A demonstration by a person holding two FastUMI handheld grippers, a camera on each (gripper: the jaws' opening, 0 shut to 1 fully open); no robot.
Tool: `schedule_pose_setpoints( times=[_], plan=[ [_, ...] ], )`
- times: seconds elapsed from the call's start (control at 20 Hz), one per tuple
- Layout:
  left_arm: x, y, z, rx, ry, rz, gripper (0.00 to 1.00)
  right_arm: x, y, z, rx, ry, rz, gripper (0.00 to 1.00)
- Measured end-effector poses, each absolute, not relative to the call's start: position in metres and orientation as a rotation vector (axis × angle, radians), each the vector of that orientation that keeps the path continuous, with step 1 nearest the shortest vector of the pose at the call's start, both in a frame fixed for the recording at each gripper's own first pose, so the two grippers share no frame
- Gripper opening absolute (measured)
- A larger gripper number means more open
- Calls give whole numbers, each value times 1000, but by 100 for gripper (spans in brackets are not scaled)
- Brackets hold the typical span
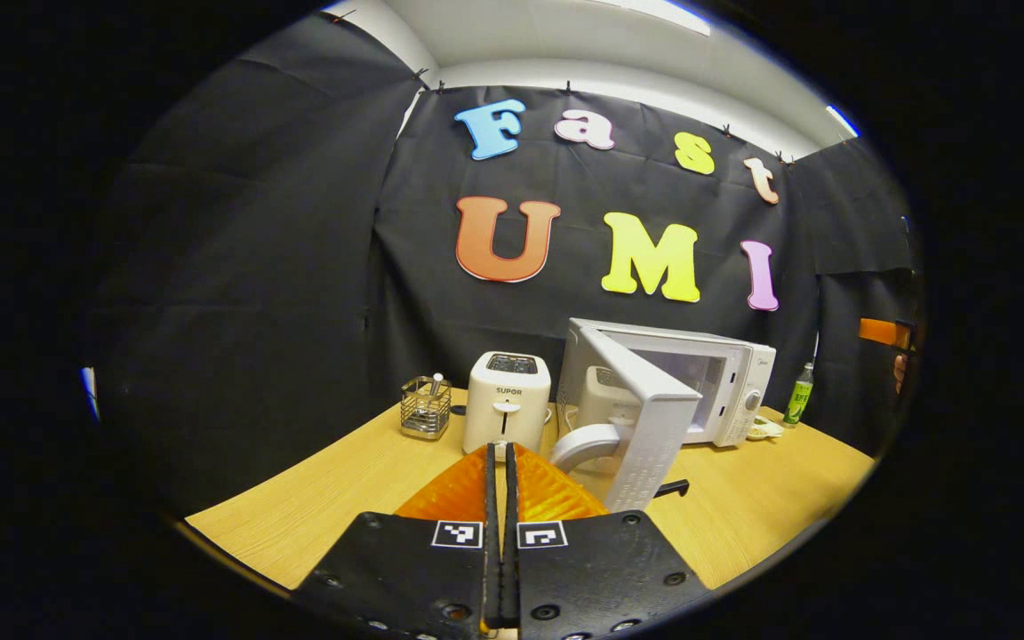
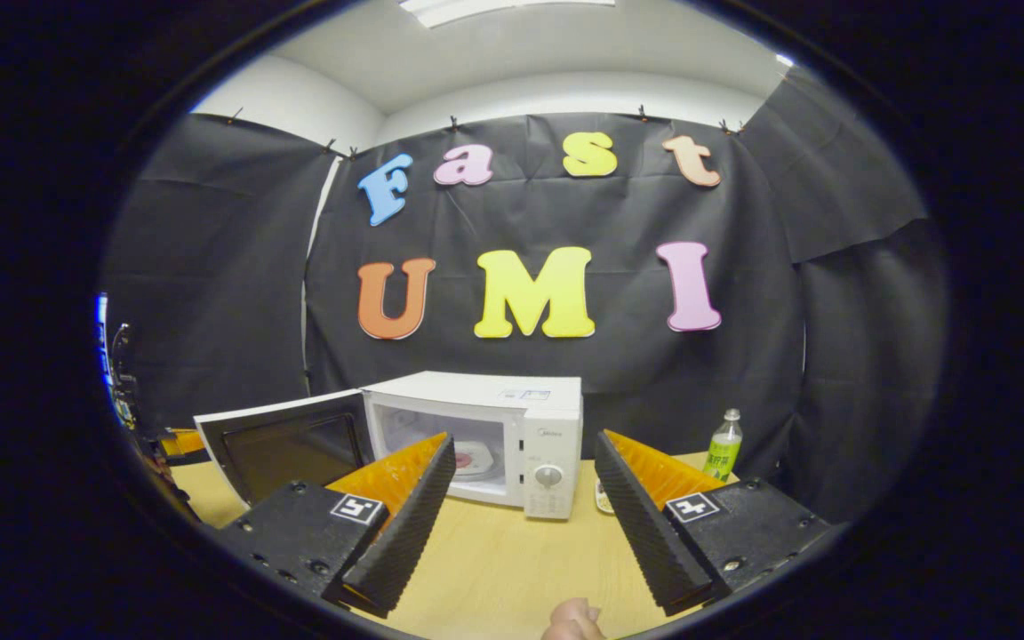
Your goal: Open the microwave oven with the left hand, put the food in, and close the microwave oven.
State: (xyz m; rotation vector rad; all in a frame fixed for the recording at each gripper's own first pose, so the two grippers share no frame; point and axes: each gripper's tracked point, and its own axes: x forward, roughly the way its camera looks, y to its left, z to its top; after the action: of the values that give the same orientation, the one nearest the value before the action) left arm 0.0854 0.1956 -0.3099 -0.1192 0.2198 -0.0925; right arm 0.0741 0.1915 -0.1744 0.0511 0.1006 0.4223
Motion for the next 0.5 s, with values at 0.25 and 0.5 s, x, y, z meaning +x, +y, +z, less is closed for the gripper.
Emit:
schedule_pose_setpoints(
  times=[0.25,0.5],
  plan=[
    [84,182,-315,-65,238,-99,0,73,175,-169,62,92,435,100],
    [85,155,-318,-73,244,-161,0,74,161,-170,71,74,426,91]
  ],
)
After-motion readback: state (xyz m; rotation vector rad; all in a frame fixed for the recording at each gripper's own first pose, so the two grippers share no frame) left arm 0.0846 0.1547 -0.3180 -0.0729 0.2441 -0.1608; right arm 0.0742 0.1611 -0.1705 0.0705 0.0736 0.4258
